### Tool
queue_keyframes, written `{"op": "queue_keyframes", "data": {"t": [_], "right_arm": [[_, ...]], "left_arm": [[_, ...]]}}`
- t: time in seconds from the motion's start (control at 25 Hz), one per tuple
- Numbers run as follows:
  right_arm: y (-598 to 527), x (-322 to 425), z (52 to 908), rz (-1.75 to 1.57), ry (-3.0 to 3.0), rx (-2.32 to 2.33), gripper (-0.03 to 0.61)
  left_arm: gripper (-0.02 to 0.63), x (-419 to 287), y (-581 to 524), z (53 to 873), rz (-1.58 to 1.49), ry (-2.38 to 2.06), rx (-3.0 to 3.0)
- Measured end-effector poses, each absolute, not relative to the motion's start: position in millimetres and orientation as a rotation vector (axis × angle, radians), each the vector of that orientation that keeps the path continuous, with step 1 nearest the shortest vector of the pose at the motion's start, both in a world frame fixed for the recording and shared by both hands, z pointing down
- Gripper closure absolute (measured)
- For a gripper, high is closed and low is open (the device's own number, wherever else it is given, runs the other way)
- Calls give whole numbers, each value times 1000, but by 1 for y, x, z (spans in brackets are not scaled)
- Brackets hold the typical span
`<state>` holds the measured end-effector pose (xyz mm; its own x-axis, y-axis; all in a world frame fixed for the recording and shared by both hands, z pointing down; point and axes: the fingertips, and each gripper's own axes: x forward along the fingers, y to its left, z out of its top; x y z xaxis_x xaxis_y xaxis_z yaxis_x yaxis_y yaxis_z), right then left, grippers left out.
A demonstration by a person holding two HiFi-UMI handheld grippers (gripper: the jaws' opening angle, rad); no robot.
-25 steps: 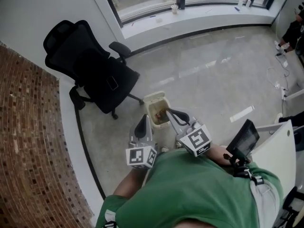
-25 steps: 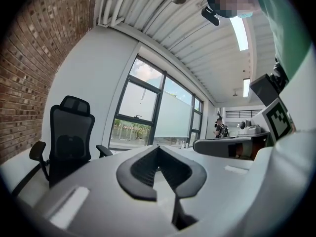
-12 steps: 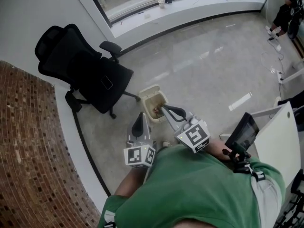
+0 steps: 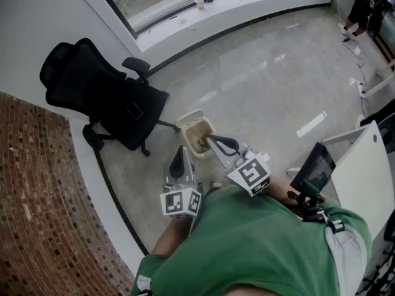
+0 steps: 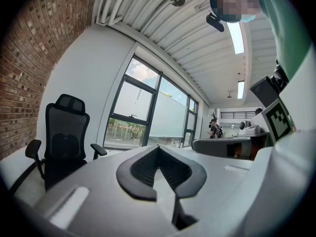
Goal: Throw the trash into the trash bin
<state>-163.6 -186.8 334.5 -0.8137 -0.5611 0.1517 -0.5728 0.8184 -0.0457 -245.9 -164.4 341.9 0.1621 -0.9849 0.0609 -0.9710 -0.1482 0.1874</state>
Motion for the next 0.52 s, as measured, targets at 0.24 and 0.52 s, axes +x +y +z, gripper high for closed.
{"op": "queue_keyframes", "data": {"t": [0.24, 0.52], "right_arm": [[-190, -159, 336, 140, -2868, 894, 576], [-204, -157, 338, 139, -2867, 880, 575]], "left_arm": [[607, -241, -168, 343, -108, -1920, 2242], [607, -239, -181, 343, -104, -1934, 2232]]}}
